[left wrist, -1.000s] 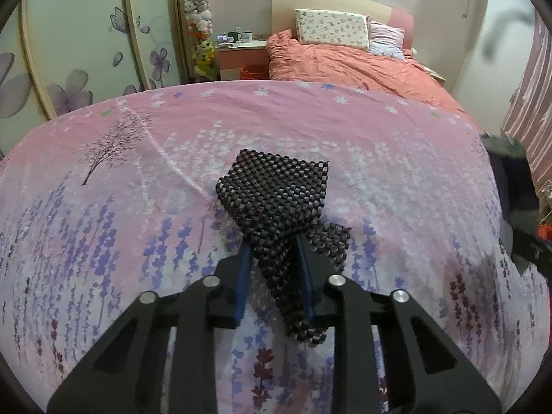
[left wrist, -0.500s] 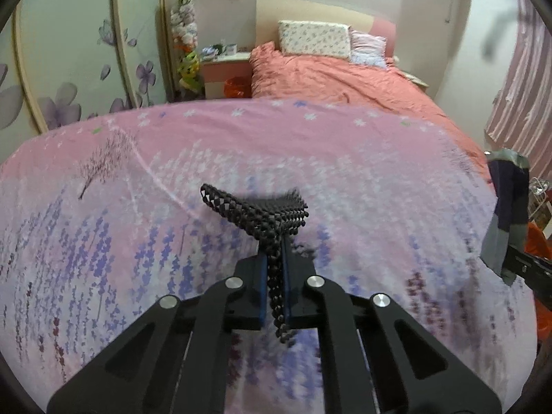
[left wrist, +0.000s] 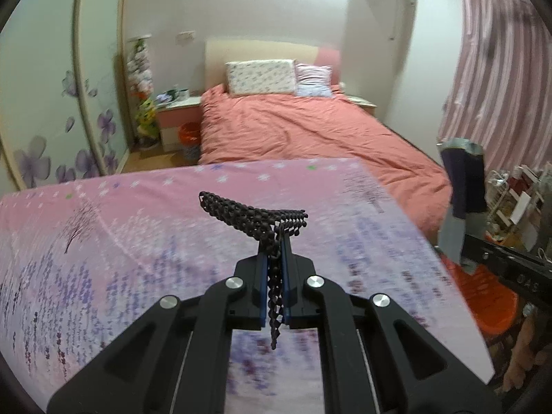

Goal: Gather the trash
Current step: 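Lift and carry the mesh mat and wipes packet over the orange basket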

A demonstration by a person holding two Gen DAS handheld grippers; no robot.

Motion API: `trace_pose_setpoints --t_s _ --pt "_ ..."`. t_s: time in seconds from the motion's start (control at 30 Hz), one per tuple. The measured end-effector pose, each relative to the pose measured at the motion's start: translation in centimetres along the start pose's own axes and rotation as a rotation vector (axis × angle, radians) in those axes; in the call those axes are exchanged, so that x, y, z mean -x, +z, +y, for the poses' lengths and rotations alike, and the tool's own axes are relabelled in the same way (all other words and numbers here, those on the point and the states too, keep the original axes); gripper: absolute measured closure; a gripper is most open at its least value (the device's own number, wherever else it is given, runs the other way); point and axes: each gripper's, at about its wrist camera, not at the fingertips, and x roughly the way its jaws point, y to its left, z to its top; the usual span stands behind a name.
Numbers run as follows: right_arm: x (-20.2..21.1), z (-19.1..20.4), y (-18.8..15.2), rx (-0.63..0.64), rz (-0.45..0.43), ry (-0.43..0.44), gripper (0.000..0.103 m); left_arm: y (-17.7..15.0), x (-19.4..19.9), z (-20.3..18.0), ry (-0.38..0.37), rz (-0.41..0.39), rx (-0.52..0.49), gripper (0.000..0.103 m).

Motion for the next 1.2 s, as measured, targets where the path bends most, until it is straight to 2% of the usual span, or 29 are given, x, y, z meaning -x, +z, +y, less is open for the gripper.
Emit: trace_pose_setpoints --t_s 0.27,0.57,0.9,1.07,1.17,1.2 --pt "3.1 -3.7 -0.4 -0.056 -0.054 -0.035 0.094 1.1 1.9 -7.0 -0.089 -0.036 -0.086 0.095" --pt "5.5 -10.1 -1.4 -0.146 -0.086 -0.105 0.094 0.9 1.9 -15.0 -0.208 -0.027 -0.165 0.095" --pt "6.0 -17.6 -2.9 -0.262 -0.065 -0.221 0.094 -1.1 -0.7 -26.1 -0.385 0.034 -0.253 0.095" --pt "5.2 -20.5 -3.4 -0.305 -0.037 -0.267 0.094 -2.0 -3.1 -30.9 -0.439 0.086 -0.282 0.095" --pt "4.7 -21.8 -3.7 -0.322 -0.02 -0.292 0.089 -2.7 -4.6 -32.5 -0.438 0.111 -0.299 0.089" --pt "4.4 -22.1 -3.8 -0.327 -0.011 -0.296 0.084 -3.1 -5.1 -32.9 -0.433 0.123 -0.302 0.082"
